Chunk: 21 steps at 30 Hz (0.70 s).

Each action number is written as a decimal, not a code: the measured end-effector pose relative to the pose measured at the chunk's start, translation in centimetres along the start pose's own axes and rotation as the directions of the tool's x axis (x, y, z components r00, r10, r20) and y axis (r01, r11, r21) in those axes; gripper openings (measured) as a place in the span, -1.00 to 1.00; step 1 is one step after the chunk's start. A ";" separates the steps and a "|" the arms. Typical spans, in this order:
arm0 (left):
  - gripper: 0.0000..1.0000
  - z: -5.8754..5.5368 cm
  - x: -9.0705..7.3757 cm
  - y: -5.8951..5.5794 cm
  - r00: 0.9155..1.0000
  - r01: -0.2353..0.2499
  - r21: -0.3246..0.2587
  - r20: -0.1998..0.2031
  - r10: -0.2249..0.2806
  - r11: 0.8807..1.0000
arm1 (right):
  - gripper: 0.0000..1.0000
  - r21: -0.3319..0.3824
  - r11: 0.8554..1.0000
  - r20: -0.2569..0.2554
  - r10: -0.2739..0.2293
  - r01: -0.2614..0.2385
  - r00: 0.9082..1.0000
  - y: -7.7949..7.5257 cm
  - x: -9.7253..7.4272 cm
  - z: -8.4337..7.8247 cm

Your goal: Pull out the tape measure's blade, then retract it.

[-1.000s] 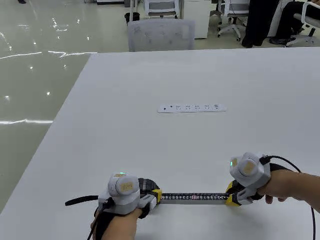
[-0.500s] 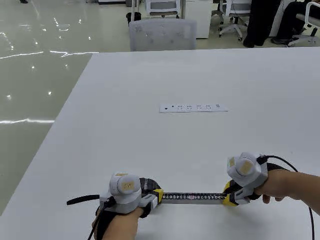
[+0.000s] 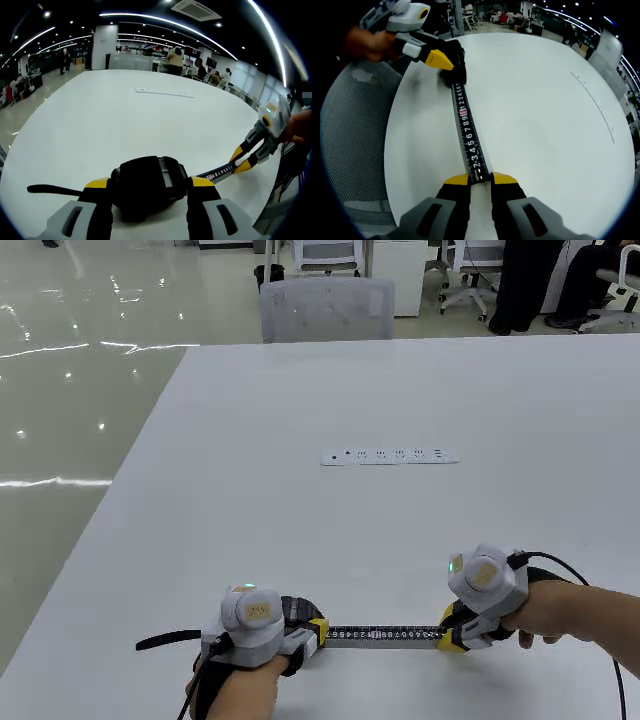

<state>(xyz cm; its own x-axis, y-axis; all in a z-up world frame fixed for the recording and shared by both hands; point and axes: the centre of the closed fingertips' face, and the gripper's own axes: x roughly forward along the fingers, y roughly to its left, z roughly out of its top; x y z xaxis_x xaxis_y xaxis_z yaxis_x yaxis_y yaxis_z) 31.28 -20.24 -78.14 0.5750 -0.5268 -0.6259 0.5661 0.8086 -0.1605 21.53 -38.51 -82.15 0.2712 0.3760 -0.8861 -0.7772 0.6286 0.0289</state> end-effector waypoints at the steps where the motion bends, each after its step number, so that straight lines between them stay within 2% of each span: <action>1: 0.13 0.0 0.0 0.0 1.000 0.000 -0.001 0.000 0.000 1.000 | -0.73 -0.002 1.000 0.001 -0.001 0.001 1.000 0.0 0.1 0.1; 21: 0.13 0.0 0.1 0.1 1.000 0.003 -0.009 -0.008 -0.003 1.000 | -0.73 -0.007 1.000 0.025 -0.001 0.001 1.000 0.6 1.0 1.9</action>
<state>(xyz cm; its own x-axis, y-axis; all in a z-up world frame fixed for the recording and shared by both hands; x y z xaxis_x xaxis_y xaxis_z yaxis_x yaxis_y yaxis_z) 31.42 -20.24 -78.21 0.5681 -0.5273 -0.6318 0.5627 0.8091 -0.1694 22.47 -36.47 -82.13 0.2862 0.3925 -0.8741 -0.7810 0.6241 0.0245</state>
